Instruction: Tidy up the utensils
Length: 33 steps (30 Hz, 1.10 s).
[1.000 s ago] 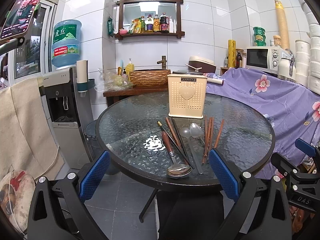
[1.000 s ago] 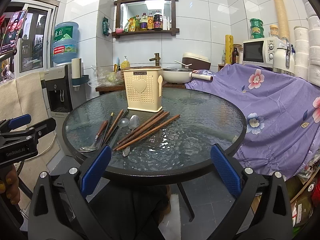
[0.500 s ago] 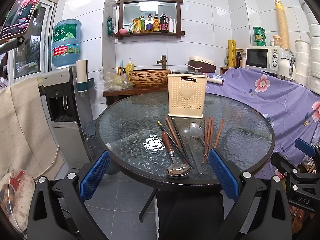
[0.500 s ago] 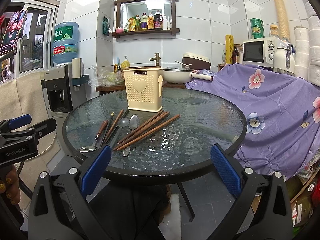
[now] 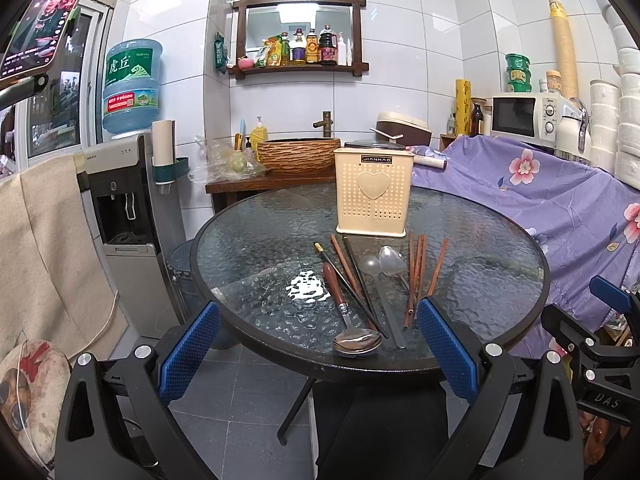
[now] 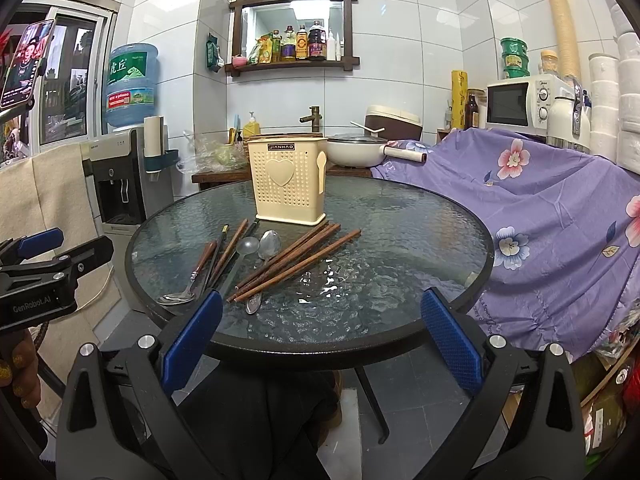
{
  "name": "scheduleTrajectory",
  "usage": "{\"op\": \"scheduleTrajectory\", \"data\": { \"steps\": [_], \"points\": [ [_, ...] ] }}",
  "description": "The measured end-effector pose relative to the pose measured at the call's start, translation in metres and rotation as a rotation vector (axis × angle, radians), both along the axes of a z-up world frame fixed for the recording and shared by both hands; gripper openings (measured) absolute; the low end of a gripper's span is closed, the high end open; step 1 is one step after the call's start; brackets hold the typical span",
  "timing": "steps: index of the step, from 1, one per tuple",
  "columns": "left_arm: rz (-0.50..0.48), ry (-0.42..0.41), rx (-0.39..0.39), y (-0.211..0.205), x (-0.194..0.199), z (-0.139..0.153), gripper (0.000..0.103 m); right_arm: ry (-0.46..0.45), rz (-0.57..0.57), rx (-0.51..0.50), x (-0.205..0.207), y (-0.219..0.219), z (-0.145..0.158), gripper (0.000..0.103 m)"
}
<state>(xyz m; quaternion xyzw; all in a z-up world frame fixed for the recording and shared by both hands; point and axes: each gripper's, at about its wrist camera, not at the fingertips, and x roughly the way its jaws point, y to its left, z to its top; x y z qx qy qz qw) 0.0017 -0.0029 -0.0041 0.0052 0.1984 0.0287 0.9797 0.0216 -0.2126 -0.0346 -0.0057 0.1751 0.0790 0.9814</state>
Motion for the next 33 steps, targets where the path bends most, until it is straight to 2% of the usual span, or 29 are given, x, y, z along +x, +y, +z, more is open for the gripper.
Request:
{"op": "scheduleTrajectory", "data": {
  "steps": [6, 9, 12, 15, 18, 21, 23, 26, 30, 33],
  "points": [
    [-0.003, 0.013, -0.007, 0.002, 0.002, -0.001, 0.097, 0.007, -0.002, -0.005, 0.001, 0.001, -0.001, 0.098],
    [-0.009, 0.059, -0.033, 0.01, 0.012, -0.006, 0.097, 0.022, -0.012, -0.018, 0.007, 0.003, -0.004, 0.098],
    [0.0, 0.132, -0.055, 0.022, 0.028, -0.016, 0.097, 0.075, 0.013, -0.011, 0.028, 0.004, -0.006, 0.098],
    [0.011, 0.16, -0.054, 0.032, 0.041, -0.021, 0.097, 0.14, 0.014, -0.019, 0.054, 0.002, -0.009, 0.098],
    [0.006, 0.169, -0.034, 0.04, 0.056, -0.02, 0.095, 0.159, 0.015, -0.033, 0.071, 0.0, -0.01, 0.097],
    [-0.004, 0.201, -0.024, 0.047, 0.076, -0.021, 0.092, 0.244, 0.057, -0.004, 0.101, -0.003, -0.012, 0.087],
    [-0.035, 0.229, -0.036, 0.051, 0.091, -0.022, 0.089, 0.299, 0.074, 0.009, 0.12, -0.003, -0.015, 0.076],
    [-0.075, 0.277, -0.053, 0.058, 0.119, -0.026, 0.078, 0.356, 0.085, -0.003, 0.149, -0.002, -0.017, 0.063],
    [-0.102, 0.33, -0.114, 0.066, 0.151, -0.029, 0.062, 0.414, 0.065, 0.02, 0.192, -0.006, -0.013, 0.055],
    [-0.105, 0.354, -0.116, 0.066, 0.173, -0.028, 0.058, 0.469, 0.031, 0.045, 0.224, -0.007, -0.012, 0.05]
  ]
}}
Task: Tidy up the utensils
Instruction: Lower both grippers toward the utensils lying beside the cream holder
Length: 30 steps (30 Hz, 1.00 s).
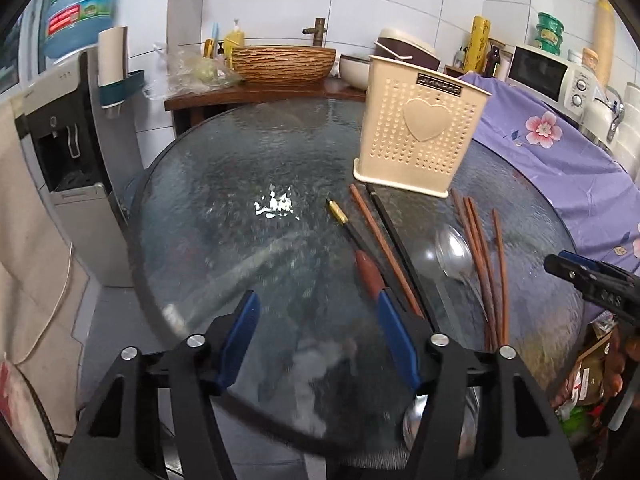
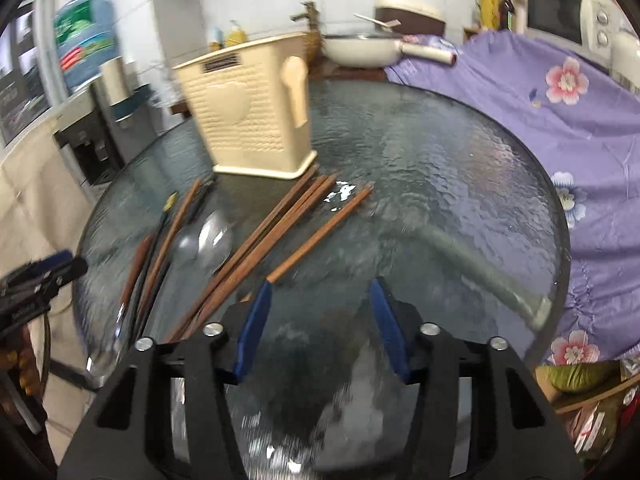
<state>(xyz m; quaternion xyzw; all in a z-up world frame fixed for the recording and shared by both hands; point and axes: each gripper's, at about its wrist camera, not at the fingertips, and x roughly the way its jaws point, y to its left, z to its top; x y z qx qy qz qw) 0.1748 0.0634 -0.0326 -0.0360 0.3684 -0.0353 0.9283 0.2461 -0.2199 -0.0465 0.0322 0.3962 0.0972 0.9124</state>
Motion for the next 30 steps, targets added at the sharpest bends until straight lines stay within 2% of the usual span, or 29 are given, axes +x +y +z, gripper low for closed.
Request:
{"op": "scheduleTrajectory", "data": {
  "steps": [3, 5, 8, 13, 18, 23, 30],
  "points": [
    [-0.01, 0.02, 0.01, -0.004, 0.019, 0.001, 0.056, 0.048, -0.036, -0.009, 0.029, 0.002, -0.003, 0.044],
    [-0.026, 0.04, 0.007, -0.006, 0.031, -0.001, 0.055, 0.069, -0.058, -0.016, 0.044, 0.003, -0.004, 0.036],
    [-0.019, 0.064, -0.007, -0.006, 0.049, -0.003, 0.055, 0.096, -0.092, -0.009, 0.062, 0.004, -0.004, 0.034],
    [-0.003, 0.13, -0.056, -0.004, 0.074, -0.008, 0.049, 0.134, -0.126, -0.052, 0.085, 0.011, -0.009, 0.029],
    [0.005, 0.148, -0.041, -0.009, 0.094, -0.008, 0.046, 0.15, -0.148, -0.065, 0.096, 0.014, -0.01, 0.026],
    [0.032, 0.203, -0.045, -0.012, 0.113, -0.016, 0.041, 0.167, -0.142, -0.07, 0.102, 0.018, -0.011, 0.025],
    [0.054, 0.238, -0.017, -0.021, 0.124, -0.024, 0.036, 0.18, -0.16, -0.065, 0.106, 0.016, -0.018, 0.021]
  ]
}}
